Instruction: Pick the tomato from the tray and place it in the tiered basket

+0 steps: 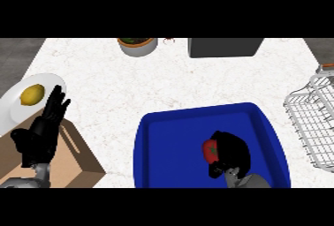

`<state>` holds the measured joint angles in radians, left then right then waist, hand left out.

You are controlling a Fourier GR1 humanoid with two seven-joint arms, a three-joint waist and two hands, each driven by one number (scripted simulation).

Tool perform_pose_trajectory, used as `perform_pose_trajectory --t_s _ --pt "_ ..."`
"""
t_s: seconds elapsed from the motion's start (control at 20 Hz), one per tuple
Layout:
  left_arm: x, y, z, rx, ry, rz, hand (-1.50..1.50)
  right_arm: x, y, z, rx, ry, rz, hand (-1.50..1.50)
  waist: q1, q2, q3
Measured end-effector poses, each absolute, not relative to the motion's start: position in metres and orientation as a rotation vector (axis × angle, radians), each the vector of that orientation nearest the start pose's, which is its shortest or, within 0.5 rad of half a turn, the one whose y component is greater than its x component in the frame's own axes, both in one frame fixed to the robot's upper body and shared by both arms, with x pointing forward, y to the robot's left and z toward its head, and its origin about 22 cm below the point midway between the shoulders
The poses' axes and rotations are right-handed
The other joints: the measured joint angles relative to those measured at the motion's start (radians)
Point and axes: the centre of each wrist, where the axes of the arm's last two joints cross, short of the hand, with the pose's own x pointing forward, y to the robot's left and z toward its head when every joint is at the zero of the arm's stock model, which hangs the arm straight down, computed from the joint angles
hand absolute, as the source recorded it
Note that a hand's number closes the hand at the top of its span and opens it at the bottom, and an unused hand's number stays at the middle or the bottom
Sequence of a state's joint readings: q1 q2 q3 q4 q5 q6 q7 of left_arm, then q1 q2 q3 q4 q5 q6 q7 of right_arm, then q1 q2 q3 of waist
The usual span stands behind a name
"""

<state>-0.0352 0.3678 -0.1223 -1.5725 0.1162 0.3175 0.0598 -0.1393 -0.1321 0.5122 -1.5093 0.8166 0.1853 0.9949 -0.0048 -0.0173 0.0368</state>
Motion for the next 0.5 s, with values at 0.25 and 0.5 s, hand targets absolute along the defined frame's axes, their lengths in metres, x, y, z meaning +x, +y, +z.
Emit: perform_pose_trajectory --t_s 0.25,0.5 --pt "0.249 0.280 0.029 0.333 -1.551 -0.042 0.00 0.242 -0.128 0.001 -0.835 -0.704 1.015 1.50 0.006 -0.002 -0.003" --pt "0.244 0.286 0.027 0.349 -1.532 -0.025 0.00 0.240 -0.144 -0.004 -0.922 -0.678 0.938 1.50 -0.017 -0.005 -0.001"
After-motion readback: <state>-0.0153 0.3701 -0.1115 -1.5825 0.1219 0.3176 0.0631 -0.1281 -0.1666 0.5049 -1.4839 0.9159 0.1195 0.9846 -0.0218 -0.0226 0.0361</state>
